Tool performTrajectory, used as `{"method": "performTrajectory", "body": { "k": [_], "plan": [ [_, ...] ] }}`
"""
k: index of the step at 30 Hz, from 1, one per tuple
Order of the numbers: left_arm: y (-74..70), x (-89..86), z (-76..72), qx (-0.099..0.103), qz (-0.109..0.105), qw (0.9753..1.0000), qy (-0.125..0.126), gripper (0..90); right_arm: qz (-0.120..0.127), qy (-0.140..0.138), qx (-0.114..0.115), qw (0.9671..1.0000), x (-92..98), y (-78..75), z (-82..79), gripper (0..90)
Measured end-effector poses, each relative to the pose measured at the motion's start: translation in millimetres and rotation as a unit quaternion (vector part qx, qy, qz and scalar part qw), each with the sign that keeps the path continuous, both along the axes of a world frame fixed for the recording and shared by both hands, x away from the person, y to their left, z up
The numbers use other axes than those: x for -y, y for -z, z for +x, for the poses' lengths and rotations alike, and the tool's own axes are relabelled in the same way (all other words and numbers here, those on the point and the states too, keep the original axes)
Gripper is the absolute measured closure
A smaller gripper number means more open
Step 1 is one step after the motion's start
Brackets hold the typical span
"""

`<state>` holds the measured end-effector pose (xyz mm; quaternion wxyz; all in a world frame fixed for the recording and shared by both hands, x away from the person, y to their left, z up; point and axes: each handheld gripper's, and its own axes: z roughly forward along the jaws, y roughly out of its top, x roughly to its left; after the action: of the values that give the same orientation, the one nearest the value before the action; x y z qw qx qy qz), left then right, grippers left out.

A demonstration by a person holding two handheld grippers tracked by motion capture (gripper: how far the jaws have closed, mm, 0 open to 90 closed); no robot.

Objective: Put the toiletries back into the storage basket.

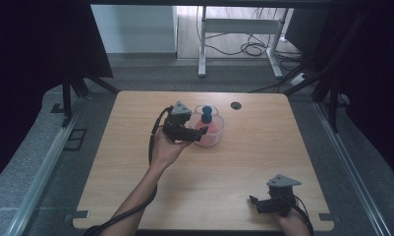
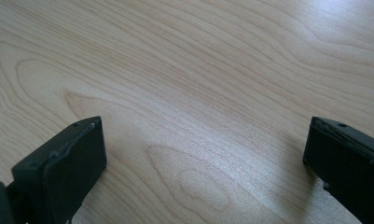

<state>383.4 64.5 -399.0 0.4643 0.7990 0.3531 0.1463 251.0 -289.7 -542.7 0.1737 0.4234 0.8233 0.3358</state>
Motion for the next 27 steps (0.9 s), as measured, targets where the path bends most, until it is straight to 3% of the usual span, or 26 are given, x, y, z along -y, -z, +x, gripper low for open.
{"method": "performTrajectory", "body": {
  "k": [22, 27],
  "plan": [
    [10.3, -26.9, -33.2, -0.006, -0.019, 0.9998, 0.006, 15.4, -0.001, 0.001, 0.001, 1.0, -0.4, 0.1, -0.2, 0.0],
    [14.0, -30.9, -41.3, -0.001, -0.013, 0.9999, 0.007, 15.1, -0.001, 0.001, 0.0, 1.0, -0.4, 0.0, -0.2, 0.0]
  ]
}}
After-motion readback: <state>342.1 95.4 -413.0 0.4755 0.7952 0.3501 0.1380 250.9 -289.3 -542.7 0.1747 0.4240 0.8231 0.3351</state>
